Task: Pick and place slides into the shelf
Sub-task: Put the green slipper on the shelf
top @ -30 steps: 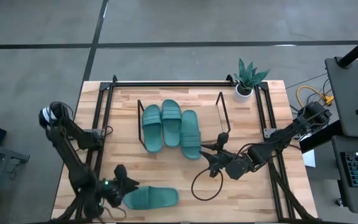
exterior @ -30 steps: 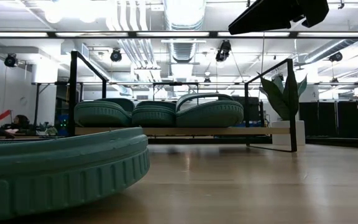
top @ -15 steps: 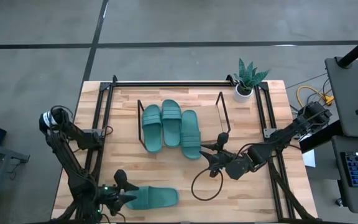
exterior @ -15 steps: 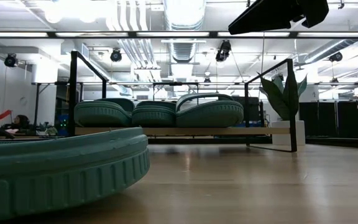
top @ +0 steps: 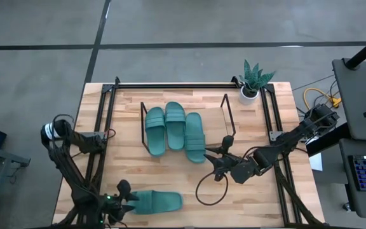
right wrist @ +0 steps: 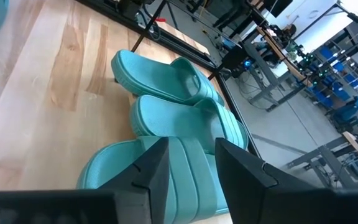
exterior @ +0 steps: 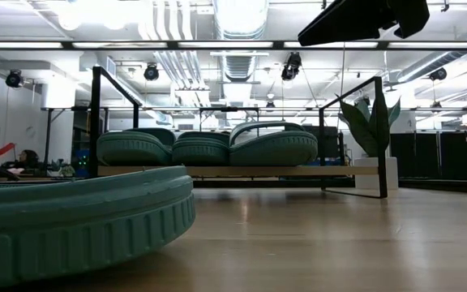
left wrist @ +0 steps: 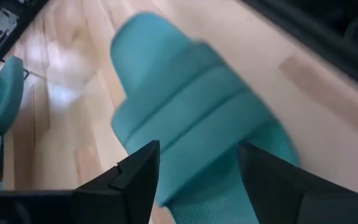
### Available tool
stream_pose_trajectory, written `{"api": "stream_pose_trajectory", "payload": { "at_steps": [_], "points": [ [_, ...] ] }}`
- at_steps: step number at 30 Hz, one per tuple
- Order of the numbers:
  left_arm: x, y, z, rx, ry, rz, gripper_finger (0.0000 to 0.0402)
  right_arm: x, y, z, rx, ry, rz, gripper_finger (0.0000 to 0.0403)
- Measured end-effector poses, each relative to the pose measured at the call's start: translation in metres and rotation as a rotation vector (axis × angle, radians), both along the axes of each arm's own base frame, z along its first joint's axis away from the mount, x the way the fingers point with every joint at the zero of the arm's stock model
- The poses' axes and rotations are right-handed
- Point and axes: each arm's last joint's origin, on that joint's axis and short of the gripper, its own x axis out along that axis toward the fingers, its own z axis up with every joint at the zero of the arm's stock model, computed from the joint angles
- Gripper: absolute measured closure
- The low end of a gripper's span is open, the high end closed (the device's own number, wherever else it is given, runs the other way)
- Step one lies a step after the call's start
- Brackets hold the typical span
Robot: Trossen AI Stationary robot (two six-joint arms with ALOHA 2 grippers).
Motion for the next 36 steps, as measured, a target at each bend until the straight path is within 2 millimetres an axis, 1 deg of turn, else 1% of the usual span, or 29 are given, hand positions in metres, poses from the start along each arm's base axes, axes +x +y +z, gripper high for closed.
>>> {"api": "stream_pose_trajectory", "payload": {
  "at_steps": [4, 8, 13, 16, 26, 33, 36],
  "points": [
    [0.001, -0.001, -0.016, 0.098, 0.016, -0.009, 0.0206, 0.0, 0.0, 0.0, -0.018, 0.009, 0.007, 0.0285],
    [0.001, -0.001, -0.021, 0.139, -0.009, 0.005, 0.0206, 0.0, 0.0, 0.0, -0.02, 0.01, 0.008, 0.0282],
    [0.002, 0.003, -0.019, 0.197, -0.082, 0.036, 0.0206, 0.0, 0.0, 0.0, -0.019, 0.009, 0.007, 0.028],
    [0.002, 0.003, -0.018, 0.239, -0.107, 0.024, 0.0206, 0.0, 0.0, 0.0, -0.018, 0.009, 0.007, 0.0281],
    [0.009, 0.004, -0.017, 0.205, -0.124, 0.061, 0.0206, 0.0, 0.0, 0.0, -0.018, 0.009, 0.007, 0.0289],
    [0.014, -0.001, -0.014, 0.237, -0.153, -0.002, 0.0206, 0.0, 0.0, 0.0, -0.02, 0.01, 0.007, 0.0289],
    [0.017, -0.001, -0.014, 0.23, -0.153, 0.003, 0.021, 0.0, 0.0, 0.0, -0.018, 0.009, 0.007, 0.0293]
  ]
}}
